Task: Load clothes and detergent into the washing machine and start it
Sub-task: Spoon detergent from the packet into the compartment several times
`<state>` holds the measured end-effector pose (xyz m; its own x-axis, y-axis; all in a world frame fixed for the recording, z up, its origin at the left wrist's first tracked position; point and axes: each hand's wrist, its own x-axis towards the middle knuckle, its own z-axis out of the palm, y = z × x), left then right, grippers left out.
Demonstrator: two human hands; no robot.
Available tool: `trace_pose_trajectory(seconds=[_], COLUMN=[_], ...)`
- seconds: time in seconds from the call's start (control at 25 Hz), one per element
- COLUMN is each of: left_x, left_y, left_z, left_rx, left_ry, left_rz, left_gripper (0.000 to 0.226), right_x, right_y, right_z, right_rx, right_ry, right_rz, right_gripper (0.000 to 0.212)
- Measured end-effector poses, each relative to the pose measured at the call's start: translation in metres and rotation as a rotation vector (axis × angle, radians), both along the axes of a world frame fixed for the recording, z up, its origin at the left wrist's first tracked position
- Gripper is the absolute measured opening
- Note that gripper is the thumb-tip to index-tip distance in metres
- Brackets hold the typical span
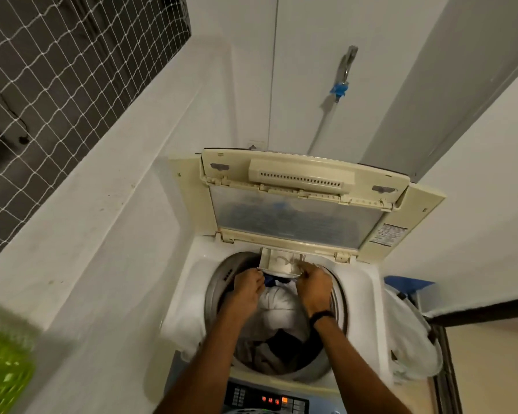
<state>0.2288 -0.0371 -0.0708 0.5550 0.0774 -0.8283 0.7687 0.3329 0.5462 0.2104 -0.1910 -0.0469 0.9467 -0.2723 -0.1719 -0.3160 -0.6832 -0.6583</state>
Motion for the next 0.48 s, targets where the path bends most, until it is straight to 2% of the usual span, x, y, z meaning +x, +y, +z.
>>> trace_pose_trajectory(seconds=[0.08, 0.24, 0.36, 0.48], left_x=[-0.002, -0.003, -0.005, -0.007], left_y=[-0.005, -0.009, -0.01, -0.01], left_z=[0.001, 0.007, 0.011, 0.022], left_rx=[-0.06, -0.134, -0.154, -0.163], left_ry=[0.039, 0.049, 0.04, 0.033], left_rz=[0.086, 0.123, 0.117, 0.129], left_gripper=[0.015, 0.016, 0.017, 0.018], right_x=[-0.005, -0.008, -0.008, -0.006], right_y=[0.003, 0.001, 0.0, -0.002], right_z=[-0.003, 0.0, -0.006, -0.007], right_rx=[-0.046, -0.072, -0.088, -0.061], right_ry=[-0.073, -0.184, -0.18, -0.116], right_rz=[0.054, 0.088, 0.075, -0.045], right_gripper=[0.053, 0.053, 0.05, 0.035])
